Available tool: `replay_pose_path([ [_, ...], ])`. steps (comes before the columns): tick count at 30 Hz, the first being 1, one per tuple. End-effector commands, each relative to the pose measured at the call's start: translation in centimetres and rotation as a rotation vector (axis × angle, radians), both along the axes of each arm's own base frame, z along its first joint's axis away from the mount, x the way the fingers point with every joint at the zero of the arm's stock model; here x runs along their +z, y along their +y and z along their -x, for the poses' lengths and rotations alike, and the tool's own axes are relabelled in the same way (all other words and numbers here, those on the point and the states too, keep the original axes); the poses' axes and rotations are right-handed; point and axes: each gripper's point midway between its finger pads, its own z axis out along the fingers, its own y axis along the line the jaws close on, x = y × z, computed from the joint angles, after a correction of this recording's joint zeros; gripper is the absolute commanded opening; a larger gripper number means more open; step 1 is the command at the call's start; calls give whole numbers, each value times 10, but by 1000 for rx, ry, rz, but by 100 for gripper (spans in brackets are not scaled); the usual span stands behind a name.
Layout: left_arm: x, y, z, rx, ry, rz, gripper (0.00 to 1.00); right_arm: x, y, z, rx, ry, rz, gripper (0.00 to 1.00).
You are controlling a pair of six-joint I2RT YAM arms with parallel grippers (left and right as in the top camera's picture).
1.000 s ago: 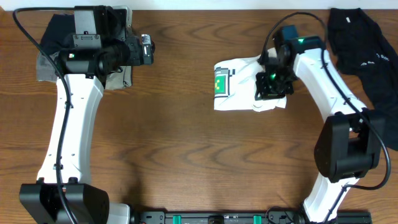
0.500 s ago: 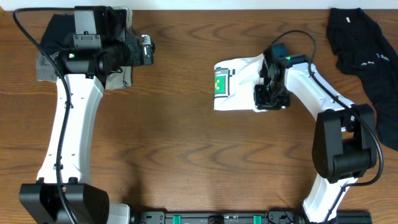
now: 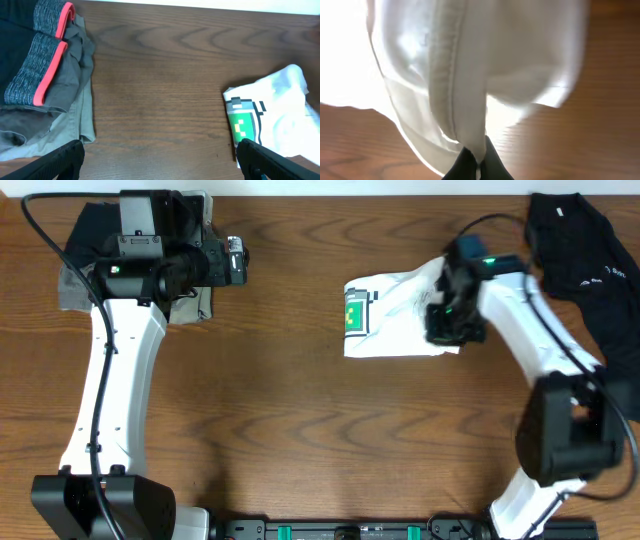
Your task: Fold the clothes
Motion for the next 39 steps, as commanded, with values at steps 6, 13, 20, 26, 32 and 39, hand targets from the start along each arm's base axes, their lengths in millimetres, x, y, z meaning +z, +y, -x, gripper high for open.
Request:
replay_pose_path([
  [6,-1,4,-1,-9,-5,-28,98,9,-45,-8,-48,-52,50,1],
  [13,-1,4,-1,-8,-4,-29,98,-9,-47,6,-51,2,56,51],
  [20,-2,4,0,-9,3,-28,98,0,-68,6,-121,-18,138,54],
  [26,-5,0,3,-19,17,-22,98,32,-75,-30,-80,-198,125,57],
  [32,-27,-23,4,-76,79,-18,98,44,-58,-62,44,-341,-12,53],
  [39,-67,-67,-1,-172,155,-28,98,35,-53,-86,82,-403,-45,2],
])
